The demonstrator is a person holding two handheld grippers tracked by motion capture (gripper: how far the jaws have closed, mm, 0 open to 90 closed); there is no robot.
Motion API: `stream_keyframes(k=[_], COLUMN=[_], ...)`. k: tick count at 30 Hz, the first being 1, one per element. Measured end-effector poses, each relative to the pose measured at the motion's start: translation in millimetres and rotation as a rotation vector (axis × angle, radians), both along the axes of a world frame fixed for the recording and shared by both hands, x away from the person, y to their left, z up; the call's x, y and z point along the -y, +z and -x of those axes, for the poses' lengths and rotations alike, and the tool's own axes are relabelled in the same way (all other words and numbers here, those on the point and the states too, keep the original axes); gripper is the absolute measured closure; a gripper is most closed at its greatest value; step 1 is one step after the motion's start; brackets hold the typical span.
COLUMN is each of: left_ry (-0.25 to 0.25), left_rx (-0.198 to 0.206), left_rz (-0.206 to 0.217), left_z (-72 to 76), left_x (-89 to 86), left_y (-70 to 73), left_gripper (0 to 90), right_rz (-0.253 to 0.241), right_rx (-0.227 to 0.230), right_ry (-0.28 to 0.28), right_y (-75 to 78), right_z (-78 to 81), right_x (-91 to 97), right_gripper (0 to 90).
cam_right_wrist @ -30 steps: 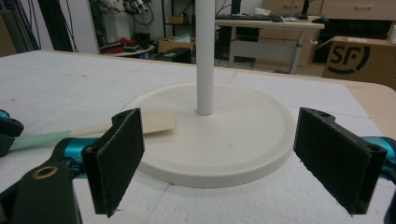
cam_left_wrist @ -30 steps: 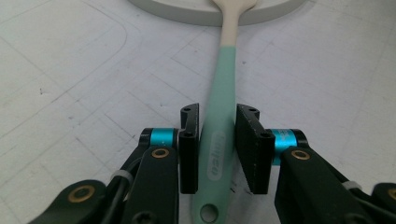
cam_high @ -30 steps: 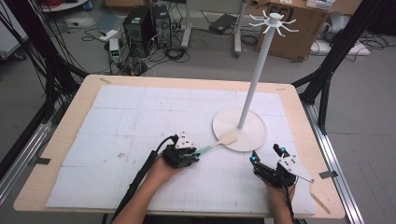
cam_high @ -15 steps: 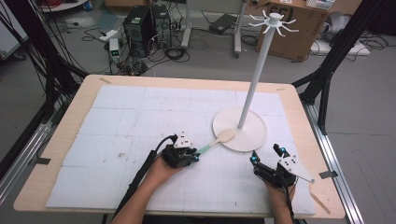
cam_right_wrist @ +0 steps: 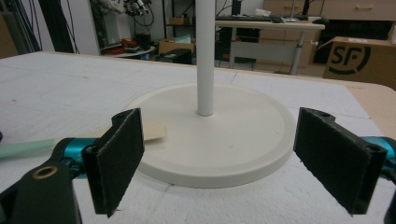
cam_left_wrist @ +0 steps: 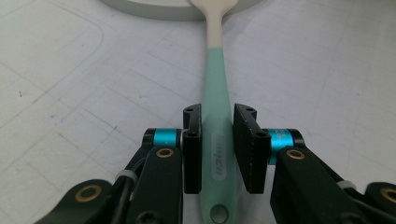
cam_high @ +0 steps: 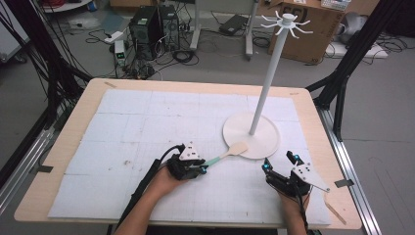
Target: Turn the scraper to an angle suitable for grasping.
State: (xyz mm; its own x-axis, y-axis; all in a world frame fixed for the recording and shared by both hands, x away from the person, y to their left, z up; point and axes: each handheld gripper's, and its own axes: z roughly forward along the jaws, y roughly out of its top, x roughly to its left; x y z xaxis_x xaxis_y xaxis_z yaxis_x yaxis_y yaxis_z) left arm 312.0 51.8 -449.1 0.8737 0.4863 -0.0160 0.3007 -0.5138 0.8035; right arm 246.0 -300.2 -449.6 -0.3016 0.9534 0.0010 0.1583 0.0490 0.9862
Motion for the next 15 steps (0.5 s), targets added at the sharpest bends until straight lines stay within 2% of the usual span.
stream_keyframes(k=[6,12,15], left_ry=[-0.063,-0.131,-0.166], left_rx=[0.010,0.013,0.000], left_rz=[0.016,0.009,0.022], left_z=[5.9,11.4,13.0], left_x=[-11.0,-14.8,-15.4], left_y=[0.4,0.6,0.4], left_gripper=[74.0,74.0,74.0], right_rz=[0.001,0.001,-0.001], right_rx=[0.001,0.001,-0.002], right_ry=[0.000,0.000,0.000], right_y=[0.0,0.0,0.0], right_z=[0.1,0.0,0.3], right_x=[-0.1,0.0,-0.4], right_gripper=[15.7,15.7,15.7])
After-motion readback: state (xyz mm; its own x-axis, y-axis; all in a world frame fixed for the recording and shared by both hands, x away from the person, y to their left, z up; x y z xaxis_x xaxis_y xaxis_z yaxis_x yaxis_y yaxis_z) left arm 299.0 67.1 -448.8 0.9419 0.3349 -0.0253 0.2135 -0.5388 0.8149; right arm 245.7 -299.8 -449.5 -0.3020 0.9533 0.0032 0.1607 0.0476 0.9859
